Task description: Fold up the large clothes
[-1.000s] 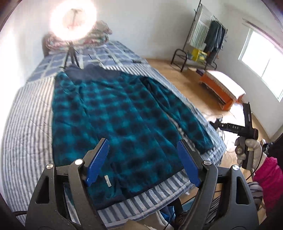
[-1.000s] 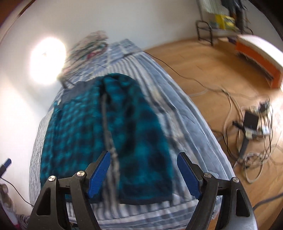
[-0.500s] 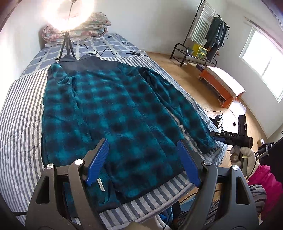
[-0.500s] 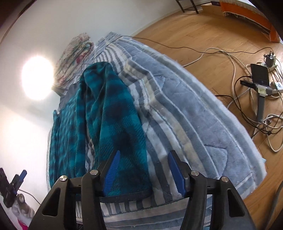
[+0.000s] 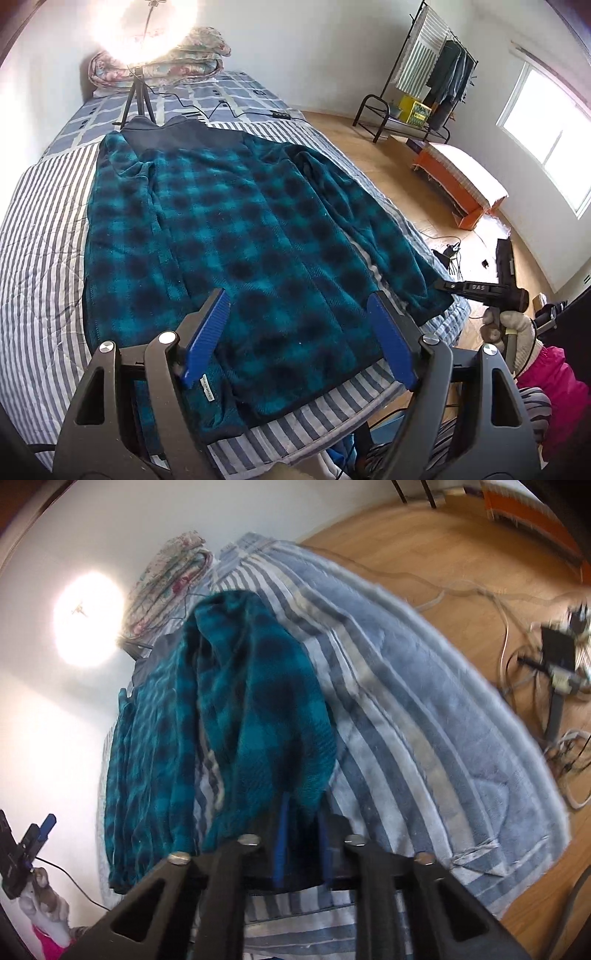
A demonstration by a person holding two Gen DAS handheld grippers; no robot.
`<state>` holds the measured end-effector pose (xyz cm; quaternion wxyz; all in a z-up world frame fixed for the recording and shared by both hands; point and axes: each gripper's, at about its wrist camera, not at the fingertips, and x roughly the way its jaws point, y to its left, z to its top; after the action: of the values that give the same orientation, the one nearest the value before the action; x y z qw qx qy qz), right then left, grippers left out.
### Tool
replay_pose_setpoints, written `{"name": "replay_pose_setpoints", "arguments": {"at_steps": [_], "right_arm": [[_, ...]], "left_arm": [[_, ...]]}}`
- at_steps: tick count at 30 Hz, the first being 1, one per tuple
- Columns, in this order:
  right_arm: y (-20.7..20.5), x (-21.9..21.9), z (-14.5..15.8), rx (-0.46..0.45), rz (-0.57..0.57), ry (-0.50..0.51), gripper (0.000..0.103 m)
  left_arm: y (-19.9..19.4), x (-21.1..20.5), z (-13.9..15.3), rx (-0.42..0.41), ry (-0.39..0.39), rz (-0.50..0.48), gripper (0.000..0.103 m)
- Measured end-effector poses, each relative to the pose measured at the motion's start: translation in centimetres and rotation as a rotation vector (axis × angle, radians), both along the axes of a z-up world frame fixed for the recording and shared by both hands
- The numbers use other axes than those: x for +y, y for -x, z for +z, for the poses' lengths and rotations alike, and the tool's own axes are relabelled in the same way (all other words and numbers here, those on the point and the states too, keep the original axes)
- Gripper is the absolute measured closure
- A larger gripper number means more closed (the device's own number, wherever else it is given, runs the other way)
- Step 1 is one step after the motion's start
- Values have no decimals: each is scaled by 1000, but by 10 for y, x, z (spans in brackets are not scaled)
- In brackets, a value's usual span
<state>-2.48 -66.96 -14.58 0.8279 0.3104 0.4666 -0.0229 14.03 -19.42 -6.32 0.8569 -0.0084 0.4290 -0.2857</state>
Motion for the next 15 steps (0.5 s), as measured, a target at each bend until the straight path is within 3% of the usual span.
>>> {"name": "replay_pose_setpoints", "arguments": {"at_steps": [8, 15], "right_arm": [[-11, 53, 80, -131, 136, 181, 103], [-28, 124, 110, -172, 322, 229, 103]], "left_arm": [[-8, 21, 3, 34, 63, 50, 24], [-7, 38, 9, 33, 97, 84, 26]]}}
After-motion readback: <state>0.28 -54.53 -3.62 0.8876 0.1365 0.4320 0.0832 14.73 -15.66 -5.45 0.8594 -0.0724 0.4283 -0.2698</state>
